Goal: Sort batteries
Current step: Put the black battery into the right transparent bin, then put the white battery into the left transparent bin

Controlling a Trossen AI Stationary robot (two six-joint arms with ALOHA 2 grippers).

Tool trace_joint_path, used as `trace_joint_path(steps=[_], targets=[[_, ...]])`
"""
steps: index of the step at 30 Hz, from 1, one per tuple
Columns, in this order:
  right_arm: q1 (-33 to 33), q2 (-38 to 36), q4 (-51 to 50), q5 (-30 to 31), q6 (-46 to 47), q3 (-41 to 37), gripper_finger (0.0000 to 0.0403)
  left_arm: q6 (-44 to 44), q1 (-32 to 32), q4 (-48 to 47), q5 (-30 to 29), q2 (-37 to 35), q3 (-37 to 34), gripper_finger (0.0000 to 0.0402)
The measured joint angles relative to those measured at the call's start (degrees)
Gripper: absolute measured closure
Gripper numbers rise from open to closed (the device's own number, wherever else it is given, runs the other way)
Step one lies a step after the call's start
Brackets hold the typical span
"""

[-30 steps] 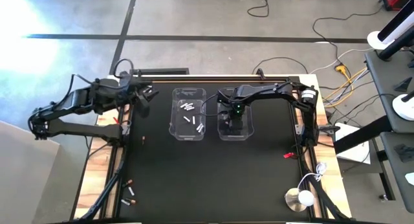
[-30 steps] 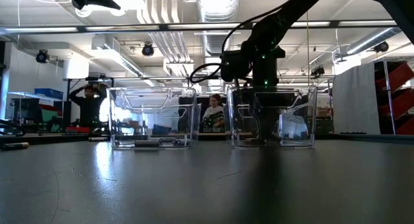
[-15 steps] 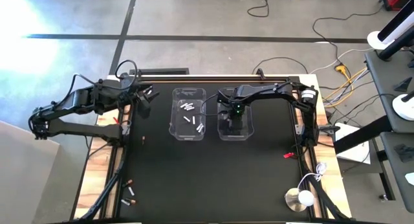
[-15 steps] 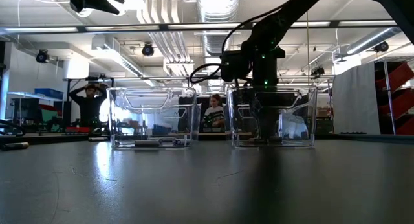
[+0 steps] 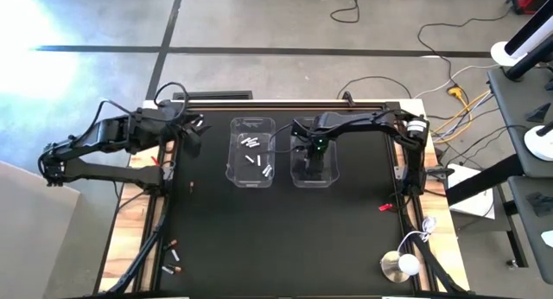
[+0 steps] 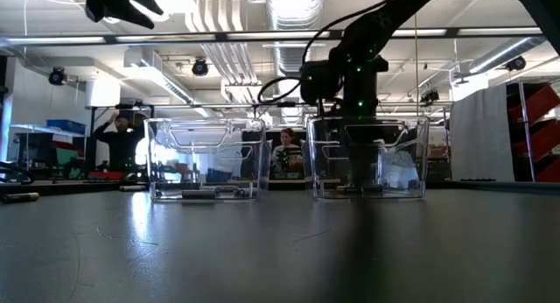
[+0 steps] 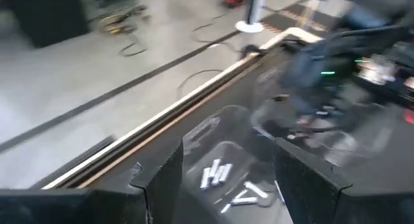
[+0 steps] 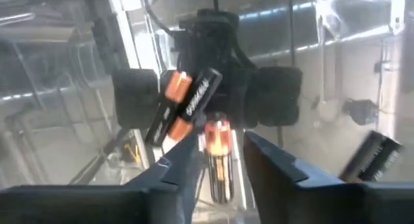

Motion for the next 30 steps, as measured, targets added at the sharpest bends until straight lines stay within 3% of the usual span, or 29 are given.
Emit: trace_joint_path(steps=[4, 12, 16, 25, 30], targets=[[0.2, -2.2, -1.7, 0.0, 0.3, 0.0, 0.0253, -6.3, 0.0, -5.0, -3.5, 0.0, -0.1, 0.0187], [2.0, -12.9, -4.8, 0.2, 2.3, 0.0, 0.0202, -22.4, 0.0, -15.5, -3.4, 1.9, -1.4, 0.0187], [3.5, -19.4, -3.2, 4.1, 6.2, -0.1, 0.0187, -32.1, 0.0, -19.3, -2.2, 3.3, -4.4, 0.0187], [6.2, -27.9, 2.7, 10.8, 14.8, -1.9, 0.0187, -44.4, 2.5, -14.4, 1.6, 7.2, -15.2, 0.0187], [8.0, -28.2, 2.9, 12.1, 16.8, -1.9, 0.0194, -40.3, 9.6, -2.9, 3.3, 8.9, -18.0, 0.0187]])
